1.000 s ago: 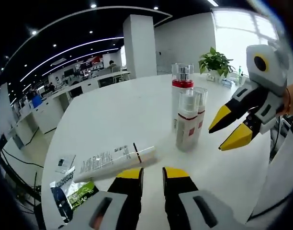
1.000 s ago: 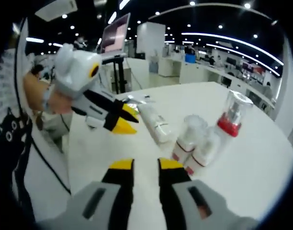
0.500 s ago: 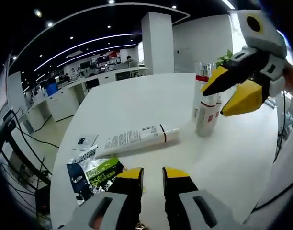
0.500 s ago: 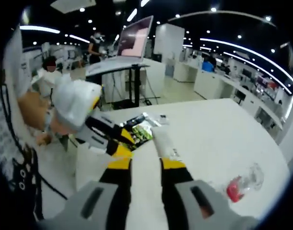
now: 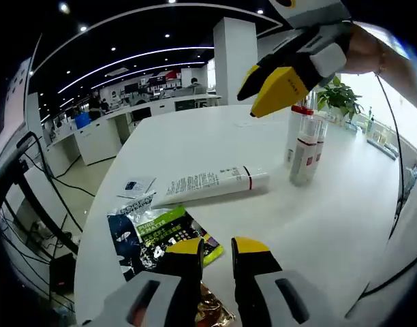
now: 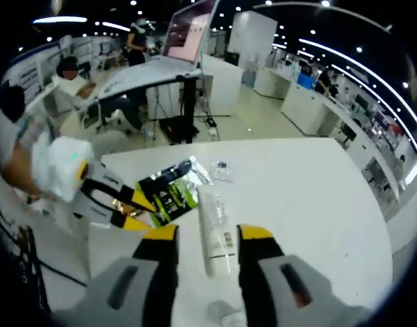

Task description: Arrange the skincare products in the storage area until every visible bottle or jar stands upright without overlapping.

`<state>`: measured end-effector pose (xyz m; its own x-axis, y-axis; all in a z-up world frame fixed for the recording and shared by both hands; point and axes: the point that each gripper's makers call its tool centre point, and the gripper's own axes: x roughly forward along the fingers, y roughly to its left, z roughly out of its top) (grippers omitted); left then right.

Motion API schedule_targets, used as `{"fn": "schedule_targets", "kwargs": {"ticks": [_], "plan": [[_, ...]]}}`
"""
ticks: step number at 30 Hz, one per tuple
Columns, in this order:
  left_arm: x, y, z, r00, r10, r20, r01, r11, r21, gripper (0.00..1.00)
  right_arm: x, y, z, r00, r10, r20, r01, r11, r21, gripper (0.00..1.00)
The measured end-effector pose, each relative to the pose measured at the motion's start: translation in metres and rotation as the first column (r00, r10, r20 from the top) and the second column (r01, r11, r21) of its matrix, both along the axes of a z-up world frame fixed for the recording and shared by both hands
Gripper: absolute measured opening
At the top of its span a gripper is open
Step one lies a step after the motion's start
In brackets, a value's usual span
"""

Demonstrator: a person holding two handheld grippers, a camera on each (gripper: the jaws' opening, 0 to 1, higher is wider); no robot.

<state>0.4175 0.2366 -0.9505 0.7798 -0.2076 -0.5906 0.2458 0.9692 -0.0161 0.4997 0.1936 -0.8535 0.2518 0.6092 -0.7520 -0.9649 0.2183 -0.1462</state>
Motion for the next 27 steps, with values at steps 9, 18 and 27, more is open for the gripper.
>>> {"fn": "schedule_targets", "kwargs": {"ticks": [9,18,27], "plan": [[-0.002,0.006,0.005,1.0,0.009,0.008,-0.009,1.0,0.004,0.17,0.011,0.008,-0.051,0.994,-0.023,-0.104,0.006,0.986,-0.169,0.36],[0.001,0.005,0.004,1.0,0.009,0.012,-0.009,1.0,-0.003,0.18,0.032,-0.001,-0.097,0.994,-0.033,-0.101,-0.002,0.945,-0.327,0.38],[0.006,0.005,-0.001,1.0,0.011,0.003,-0.011,1.0,-0.01,0.18,0.037,-0.01,-0.12,0.994,0.001,-0.11,-0.048,0.903,-0.427,0.38]]}}
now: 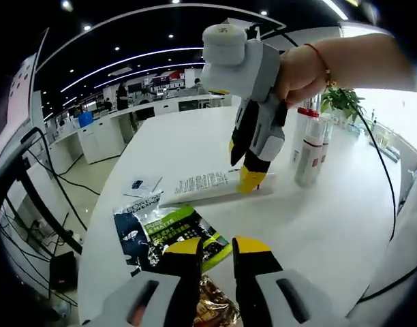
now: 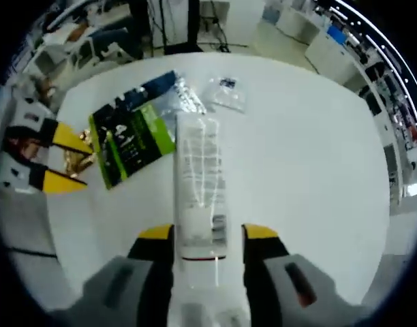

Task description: Arrange the skincare products in the storage area until every visible bottle or jar stands upright without overlapping.

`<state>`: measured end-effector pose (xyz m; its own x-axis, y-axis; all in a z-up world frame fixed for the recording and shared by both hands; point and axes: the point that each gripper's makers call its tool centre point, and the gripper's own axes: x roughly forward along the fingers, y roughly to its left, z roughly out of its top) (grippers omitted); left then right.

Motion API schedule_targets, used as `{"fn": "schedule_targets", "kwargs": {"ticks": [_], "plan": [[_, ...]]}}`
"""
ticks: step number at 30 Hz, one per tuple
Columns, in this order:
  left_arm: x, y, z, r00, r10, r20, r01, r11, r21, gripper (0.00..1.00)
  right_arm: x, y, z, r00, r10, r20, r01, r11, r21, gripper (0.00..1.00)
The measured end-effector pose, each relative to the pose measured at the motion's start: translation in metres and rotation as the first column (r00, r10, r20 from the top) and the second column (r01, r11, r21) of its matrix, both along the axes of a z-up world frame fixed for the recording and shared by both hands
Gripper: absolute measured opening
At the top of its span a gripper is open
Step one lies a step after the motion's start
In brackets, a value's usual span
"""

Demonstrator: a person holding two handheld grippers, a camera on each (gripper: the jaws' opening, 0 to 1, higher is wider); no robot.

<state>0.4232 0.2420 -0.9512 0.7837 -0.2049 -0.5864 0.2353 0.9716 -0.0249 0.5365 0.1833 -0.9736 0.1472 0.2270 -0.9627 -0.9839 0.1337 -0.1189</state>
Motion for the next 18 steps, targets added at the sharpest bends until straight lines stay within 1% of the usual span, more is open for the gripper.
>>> {"fn": "schedule_targets", "kwargs": {"ticks": [2,3,5,6,7,8,10,11,12,13,15,18], "plan": [[0.001,0.0,-0.001,1.0,0.003,-0.006,-0.003,1.0,-0.004,0.18,-0.003,0.002,-0.004,1.0,-0.004,-0.024,0.004,1.0,-0.009,0.38],[0.001,0.0,-0.002,1.0,0.004,-0.008,-0.004,1.0,-0.006,0.18,-0.003,0.003,-0.006,1.0,-0.003,-0.027,0.002,1.0,-0.011,0.38],[0.0,0.0,-0.002,1.0,0.005,-0.012,-0.005,1.0,-0.008,0.18,-0.005,0.003,-0.01,0.999,0.022,-0.029,-0.023,0.999,-0.023,0.38],[0.0,0.0,-0.002,1.0,0.007,-0.014,-0.007,1.0,-0.01,0.18,-0.007,0.005,-0.01,0.998,0.031,-0.047,-0.032,0.999,-0.016,0.35],[0.0,0.001,-0.002,1.0,0.008,-0.015,-0.008,1.0,-0.011,0.18,-0.005,0.007,-0.009,0.999,0.014,-0.048,-0.014,1.0,-0.003,0.33],[-0.001,0.002,-0.002,1.0,0.012,-0.018,-0.012,1.0,-0.017,0.18,-0.005,0.005,-0.009,0.999,0.009,-0.051,-0.01,1.0,-0.012,0.33],[-0.001,0.003,-0.002,1.0,0.015,-0.021,-0.016,1.0,-0.021,0.18,-0.006,0.005,-0.01,0.998,0.021,-0.059,-0.022,1.0,-0.01,0.32],[-0.001,0.004,-0.003,1.0,0.017,-0.022,-0.018,1.0,-0.021,0.18,-0.007,0.005,-0.01,0.997,0.019,-0.079,-0.019,1.0,-0.005,0.31],[-0.001,0.005,-0.003,1.0,0.02,-0.023,-0.02,1.0,-0.02,0.18,-0.009,0.006,-0.011,0.995,-0.015,-0.097,0.016,1.0,0.006,0.31],[-0.001,0.008,-0.004,0.999,0.025,-0.025,-0.025,0.999,-0.022,0.18,-0.007,0.005,-0.011,0.996,0.005,-0.091,-0.005,1.0,0.002,0.31],[0.0,0.011,-0.004,0.999,0.034,-0.029,-0.035,0.999,-0.029,0.18,-0.008,0.004,-0.011,0.996,-0.018,-0.089,0.018,1.0,-0.003,0.3],[0.0,0.017,-0.005,0.998,0.05,-0.031,-0.051,0.998,-0.032,0.18,-0.01,0.005,-0.011,0.999,-0.021,-0.043,0.02,0.999,-0.03,0.29]]}}
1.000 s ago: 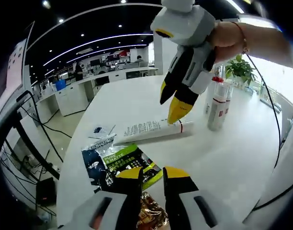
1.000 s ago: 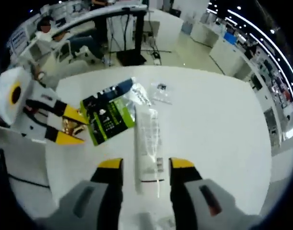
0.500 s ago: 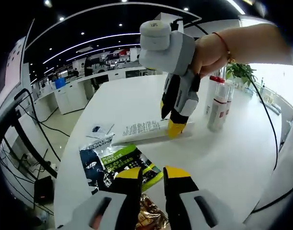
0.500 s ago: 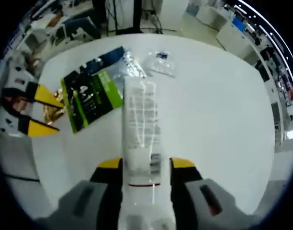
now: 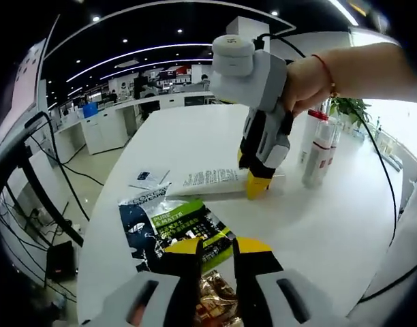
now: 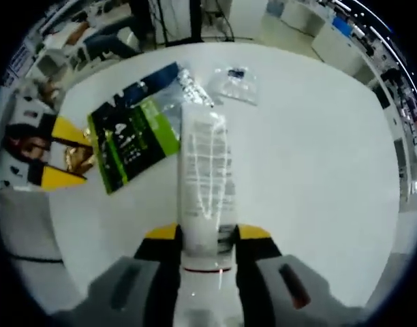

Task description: Arrange the skincare products in the storage area until every visible bottle or jar stands upright without overlapping.

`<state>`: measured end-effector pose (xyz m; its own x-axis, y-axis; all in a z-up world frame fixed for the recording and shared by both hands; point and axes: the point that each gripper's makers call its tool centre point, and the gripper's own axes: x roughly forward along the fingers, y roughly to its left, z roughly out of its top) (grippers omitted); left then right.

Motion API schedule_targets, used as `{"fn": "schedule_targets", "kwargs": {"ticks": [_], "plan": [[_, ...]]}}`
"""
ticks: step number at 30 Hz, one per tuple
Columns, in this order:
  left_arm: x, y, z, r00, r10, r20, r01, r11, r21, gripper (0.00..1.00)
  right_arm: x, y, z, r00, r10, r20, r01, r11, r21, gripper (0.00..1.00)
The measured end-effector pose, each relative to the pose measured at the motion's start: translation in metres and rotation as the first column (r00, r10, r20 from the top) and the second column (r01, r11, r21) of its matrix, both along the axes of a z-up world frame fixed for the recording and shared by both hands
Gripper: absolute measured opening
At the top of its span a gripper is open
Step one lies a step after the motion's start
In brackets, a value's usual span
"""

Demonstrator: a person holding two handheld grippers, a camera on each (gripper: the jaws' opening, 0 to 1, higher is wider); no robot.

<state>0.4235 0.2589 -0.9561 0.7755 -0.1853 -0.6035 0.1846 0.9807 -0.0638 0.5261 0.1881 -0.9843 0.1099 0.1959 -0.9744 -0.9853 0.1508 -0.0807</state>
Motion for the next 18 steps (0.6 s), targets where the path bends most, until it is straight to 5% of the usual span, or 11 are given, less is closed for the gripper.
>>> {"fn": "schedule_targets", "kwargs": {"ticks": [6,18], "plan": [[-0.002,0.006,-0.003,1.0,0.024,-0.018,-0.024,0.999,-0.021,0.18,-0.008,-0.001,0.003,0.997,-0.012,0.074,0.013,1.0,-0.012,0.28],[-0.007,0.005,-0.006,0.999,0.028,-0.034,-0.029,0.999,-0.033,0.18,-0.042,-0.011,0.004,0.994,0.003,0.106,-0.009,0.998,0.058,0.27]]}}
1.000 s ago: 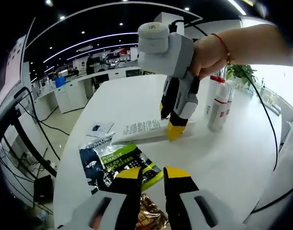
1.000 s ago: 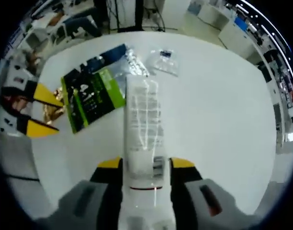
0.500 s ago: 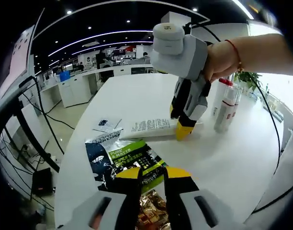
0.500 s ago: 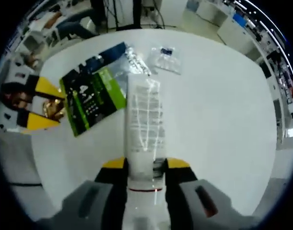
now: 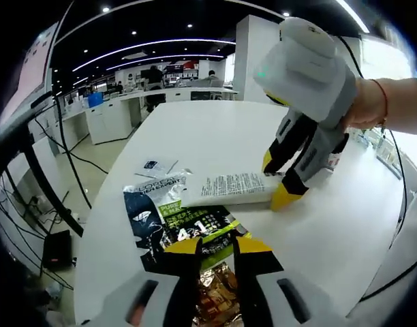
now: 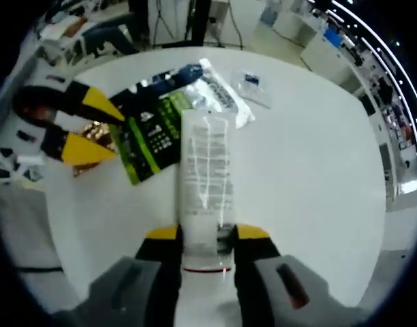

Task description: Arrange the skincare products in the storage area until every visible bottle or jar stands upright without overlapping.

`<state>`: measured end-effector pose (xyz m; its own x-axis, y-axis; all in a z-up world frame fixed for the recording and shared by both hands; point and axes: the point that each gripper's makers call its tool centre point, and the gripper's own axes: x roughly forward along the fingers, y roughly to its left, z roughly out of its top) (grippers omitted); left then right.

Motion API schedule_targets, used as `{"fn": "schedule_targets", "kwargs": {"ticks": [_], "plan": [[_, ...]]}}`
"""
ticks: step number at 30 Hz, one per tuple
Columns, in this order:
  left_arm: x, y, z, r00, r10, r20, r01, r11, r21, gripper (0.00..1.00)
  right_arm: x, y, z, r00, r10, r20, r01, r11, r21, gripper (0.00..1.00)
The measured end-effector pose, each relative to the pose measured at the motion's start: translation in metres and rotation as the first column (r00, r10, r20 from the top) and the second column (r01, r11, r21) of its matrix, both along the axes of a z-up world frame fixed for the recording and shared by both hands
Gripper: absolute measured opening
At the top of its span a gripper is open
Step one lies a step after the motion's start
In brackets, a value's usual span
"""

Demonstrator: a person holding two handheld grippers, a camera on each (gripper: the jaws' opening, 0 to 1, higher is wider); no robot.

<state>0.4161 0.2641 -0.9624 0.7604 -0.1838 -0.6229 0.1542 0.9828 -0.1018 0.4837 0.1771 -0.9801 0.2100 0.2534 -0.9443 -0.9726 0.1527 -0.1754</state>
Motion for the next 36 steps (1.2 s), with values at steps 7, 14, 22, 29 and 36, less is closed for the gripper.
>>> {"fn": "schedule_targets", "kwargs": {"ticks": [7,14,22,29,36], "plan": [[-0.001,0.0,0.0,1.0,0.0,-0.008,0.0,1.0,-0.008,0.19,-0.019,-0.01,0.0,0.999,0.034,-0.004,-0.034,0.999,0.039,0.27],[0.0,-0.004,0.001,1.0,-0.022,-0.022,0.021,0.998,-0.051,0.19,-0.034,-0.021,-0.001,0.995,0.102,0.004,-0.102,0.992,0.069,0.27],[-0.002,-0.013,-0.004,0.997,-0.041,-0.066,0.03,0.988,-0.15,0.19,-0.048,-0.032,0.001,0.983,0.184,0.024,-0.186,0.974,0.129,0.27],[-0.003,-0.02,-0.008,0.993,-0.071,-0.098,0.053,0.984,-0.17,0.19,-0.054,-0.036,0.005,0.956,0.277,0.1,-0.289,0.947,0.139,0.27],[-0.003,-0.027,-0.009,0.988,-0.103,-0.112,0.079,0.976,-0.204,0.19,-0.057,-0.036,0.008,0.925,0.332,0.187,-0.363,0.915,0.175,0.27]]}}
